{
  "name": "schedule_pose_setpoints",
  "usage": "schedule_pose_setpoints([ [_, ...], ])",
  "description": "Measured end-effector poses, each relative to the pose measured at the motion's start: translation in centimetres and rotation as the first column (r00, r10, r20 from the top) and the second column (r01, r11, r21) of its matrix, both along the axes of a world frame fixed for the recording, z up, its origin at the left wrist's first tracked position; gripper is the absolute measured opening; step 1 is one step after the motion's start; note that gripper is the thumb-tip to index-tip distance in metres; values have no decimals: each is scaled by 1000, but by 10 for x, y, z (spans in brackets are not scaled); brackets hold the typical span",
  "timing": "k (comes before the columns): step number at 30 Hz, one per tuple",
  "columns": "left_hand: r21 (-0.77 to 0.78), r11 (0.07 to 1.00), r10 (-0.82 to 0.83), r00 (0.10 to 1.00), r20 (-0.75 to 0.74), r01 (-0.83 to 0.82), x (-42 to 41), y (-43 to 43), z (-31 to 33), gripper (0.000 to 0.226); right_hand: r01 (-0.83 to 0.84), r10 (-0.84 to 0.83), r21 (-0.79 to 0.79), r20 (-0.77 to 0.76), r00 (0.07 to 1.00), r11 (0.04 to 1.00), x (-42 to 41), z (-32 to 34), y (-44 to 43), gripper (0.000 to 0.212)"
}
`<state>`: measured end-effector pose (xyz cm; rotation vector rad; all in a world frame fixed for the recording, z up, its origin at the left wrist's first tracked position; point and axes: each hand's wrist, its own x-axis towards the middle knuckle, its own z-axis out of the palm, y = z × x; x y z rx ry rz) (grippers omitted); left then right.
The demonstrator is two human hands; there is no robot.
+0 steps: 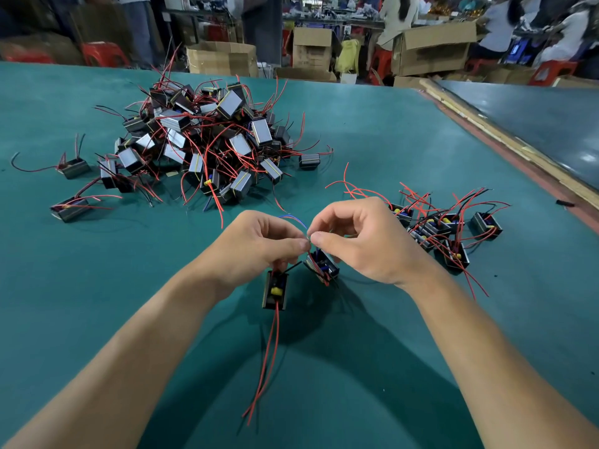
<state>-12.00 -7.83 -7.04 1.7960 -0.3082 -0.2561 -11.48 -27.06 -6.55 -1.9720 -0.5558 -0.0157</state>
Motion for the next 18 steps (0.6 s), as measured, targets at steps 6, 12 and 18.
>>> schedule_pose_setpoints([
  [6,-35,999,-5,998,-60,3,2,3,1,12,12,-9,-71,44,999,997,1,-1,-2,18],
  [12,-22,1000,-5,998,-65,4,2,3,0,13,7,-2,-86,54,999,996,-1,0,0,12],
  [18,-28,999,13,996,-91,-16,2,0,-1,12,-25,28,-107,20,999,994,-3,1,0,12],
])
